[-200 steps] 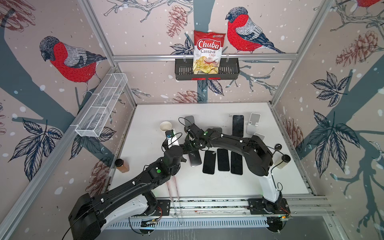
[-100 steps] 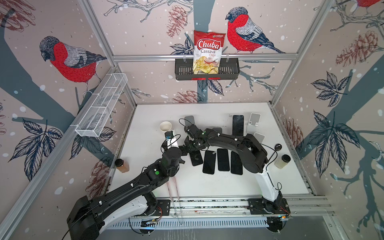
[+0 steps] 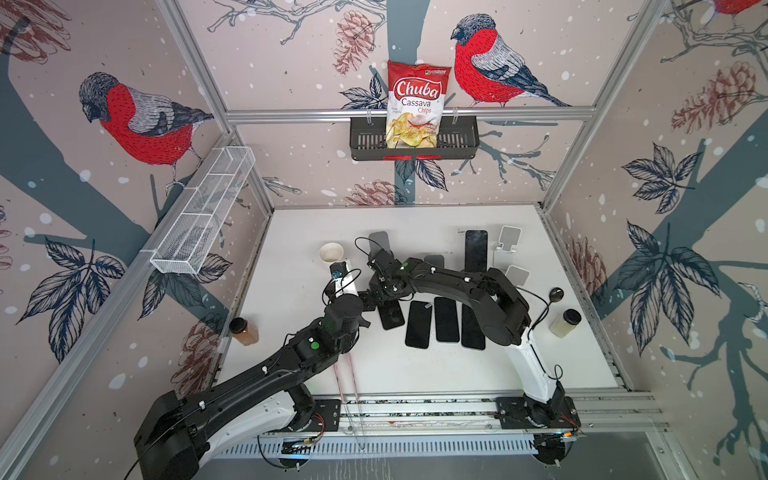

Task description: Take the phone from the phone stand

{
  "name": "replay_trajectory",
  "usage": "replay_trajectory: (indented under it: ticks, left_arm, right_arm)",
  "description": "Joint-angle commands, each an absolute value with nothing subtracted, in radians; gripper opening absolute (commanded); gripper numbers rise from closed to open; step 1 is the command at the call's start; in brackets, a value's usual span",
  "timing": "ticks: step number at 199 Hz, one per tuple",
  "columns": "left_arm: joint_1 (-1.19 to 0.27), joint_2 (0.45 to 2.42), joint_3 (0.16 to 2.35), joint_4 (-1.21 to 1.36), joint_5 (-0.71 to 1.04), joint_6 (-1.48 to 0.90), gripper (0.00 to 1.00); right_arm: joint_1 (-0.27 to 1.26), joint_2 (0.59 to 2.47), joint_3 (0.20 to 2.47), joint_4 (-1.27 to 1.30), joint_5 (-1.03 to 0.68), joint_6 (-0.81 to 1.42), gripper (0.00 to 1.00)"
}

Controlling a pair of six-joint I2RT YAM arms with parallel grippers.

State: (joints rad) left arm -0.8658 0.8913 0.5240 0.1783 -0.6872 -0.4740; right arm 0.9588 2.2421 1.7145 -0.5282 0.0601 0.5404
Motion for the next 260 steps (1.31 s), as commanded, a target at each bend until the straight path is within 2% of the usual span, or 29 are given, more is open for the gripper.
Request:
replay_trajectory:
  ticks: [1,134,205,260]
  left_arm:
    - [-0.864,0.895,0.522,0.217,-0.683,-0.48,0.94]
    - [-0.864,0.899,0.508,0.22,-0.677,-0.501,0.94]
    - [-0.864,0.897,0.505,0.222,-0.676,-0.499,0.94]
    - [-0.864,0.891,0.503,0.217,-0.68,-0.5,0.94]
  right_arm:
    - [0.967,2.253,1.714,-0.577,0.106,0.546,0.66]
    - [1.029,2.275,1.713,-0.617,0.228,0.526,0.73]
    - [1.029,2.289,1.735,-0.589,0.168,0.525,0.73]
    - [1.029,2.296,1.705,-0.553,0.154,0.514,0.78]
